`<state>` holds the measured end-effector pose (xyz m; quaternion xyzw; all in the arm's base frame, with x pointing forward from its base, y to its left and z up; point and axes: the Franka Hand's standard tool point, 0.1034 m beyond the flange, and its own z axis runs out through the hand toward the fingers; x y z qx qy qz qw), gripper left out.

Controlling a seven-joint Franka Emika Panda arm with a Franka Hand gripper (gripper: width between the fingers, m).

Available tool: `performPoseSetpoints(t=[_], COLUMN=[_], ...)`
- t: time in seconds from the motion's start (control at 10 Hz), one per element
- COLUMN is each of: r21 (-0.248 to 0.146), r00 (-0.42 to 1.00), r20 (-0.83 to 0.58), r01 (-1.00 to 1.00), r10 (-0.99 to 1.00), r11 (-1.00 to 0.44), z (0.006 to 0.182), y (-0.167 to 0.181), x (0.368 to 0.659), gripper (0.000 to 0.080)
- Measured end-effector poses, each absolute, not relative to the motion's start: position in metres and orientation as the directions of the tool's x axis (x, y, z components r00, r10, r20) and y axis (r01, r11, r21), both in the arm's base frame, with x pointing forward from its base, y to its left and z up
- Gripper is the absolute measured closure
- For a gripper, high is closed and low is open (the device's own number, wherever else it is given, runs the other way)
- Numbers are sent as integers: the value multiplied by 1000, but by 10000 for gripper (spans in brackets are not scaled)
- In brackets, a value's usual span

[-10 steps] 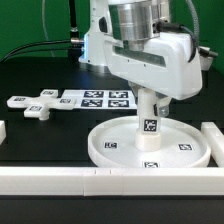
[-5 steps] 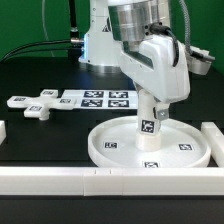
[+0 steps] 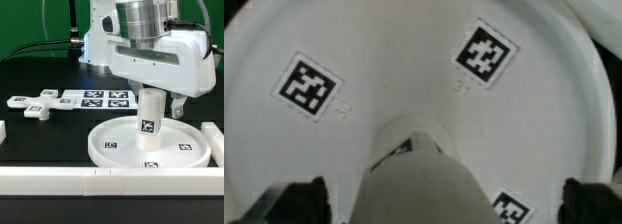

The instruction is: Assemble round table

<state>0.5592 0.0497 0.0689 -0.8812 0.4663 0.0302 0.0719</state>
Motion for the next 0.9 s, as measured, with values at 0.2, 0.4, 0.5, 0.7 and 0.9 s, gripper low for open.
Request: performPoseSetpoints(t=[0.2, 0.4, 0.5, 0.7, 0.9], r21=[-108, -96, -98, -100, -99], r00=[706, 866, 898, 959, 987], r20=[-93, -41, -34, -11, 1], r01=[-708, -501, -440, -284, -157], r10=[-702, -499, -439, -285, -158], r11=[-698, -860, -893, -953, -983], z=[68, 69, 69, 71, 70], y=[47, 45, 44, 45, 43], x=[559, 561, 561, 563, 562], gripper=[151, 151, 151, 151, 151])
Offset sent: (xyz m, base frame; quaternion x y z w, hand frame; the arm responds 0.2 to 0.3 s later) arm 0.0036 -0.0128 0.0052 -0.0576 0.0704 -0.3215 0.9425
